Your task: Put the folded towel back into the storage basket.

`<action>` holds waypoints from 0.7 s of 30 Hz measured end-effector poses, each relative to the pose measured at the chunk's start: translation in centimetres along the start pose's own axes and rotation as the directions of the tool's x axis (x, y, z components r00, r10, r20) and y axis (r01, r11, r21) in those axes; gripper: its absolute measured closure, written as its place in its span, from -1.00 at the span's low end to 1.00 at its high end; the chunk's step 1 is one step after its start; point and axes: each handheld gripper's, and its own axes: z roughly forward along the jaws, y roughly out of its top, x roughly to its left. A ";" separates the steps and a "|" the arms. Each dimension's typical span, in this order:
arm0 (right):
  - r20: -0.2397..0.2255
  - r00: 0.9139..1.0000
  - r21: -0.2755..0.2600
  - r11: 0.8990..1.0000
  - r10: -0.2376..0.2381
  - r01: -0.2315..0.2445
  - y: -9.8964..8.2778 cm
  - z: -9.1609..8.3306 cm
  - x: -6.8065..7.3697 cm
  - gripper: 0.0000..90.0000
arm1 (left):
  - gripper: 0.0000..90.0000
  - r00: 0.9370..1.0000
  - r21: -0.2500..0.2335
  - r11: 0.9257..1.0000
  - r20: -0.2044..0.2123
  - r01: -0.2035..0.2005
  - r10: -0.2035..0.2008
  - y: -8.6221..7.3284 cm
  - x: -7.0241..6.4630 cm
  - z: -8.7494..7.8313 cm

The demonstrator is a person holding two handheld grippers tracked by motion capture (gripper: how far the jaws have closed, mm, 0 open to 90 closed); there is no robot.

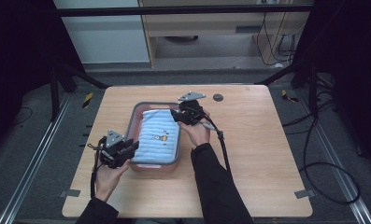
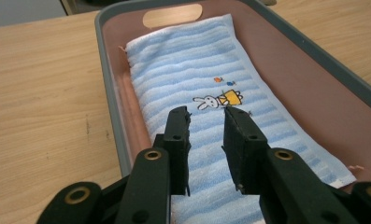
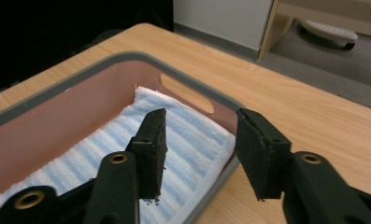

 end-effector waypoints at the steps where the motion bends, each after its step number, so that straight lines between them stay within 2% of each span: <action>1: 0.004 1.000 -0.013 1.000 0.001 -0.001 0.0 -0.5 -0.2 0.12 | 0.54 1.000 -0.003 1.000 0.003 -0.001 0.001 0.0 0.0 -0.1; 6: 0.029 0.999 -0.080 0.997 0.016 -0.014 -0.2 -3.6 -1.5 -0.08 | 0.41 1.000 -0.033 0.999 0.020 -0.018 0.018 0.3 0.1 -0.7; 12: 0.067 0.997 -0.120 0.992 0.047 -0.038 -1.4 -7.2 -3.6 -0.28 | 0.24 0.999 -0.067 0.998 0.030 -0.013 0.015 0.5 0.2 -1.4; 15: 0.083 0.994 -0.130 0.990 0.073 -0.062 -2.5 -9.0 -4.7 -0.37 | 0.14 0.999 -0.079 0.997 0.031 -0.006 0.009 0.6 0.5 -1.6; 21: 0.111 0.990 -0.120 0.990 0.084 -0.071 -5.1 -11.9 -6.2 -0.43 | -0.06 1.000 -0.096 0.995 0.028 -0.003 0.006 0.6 1.2 -2.1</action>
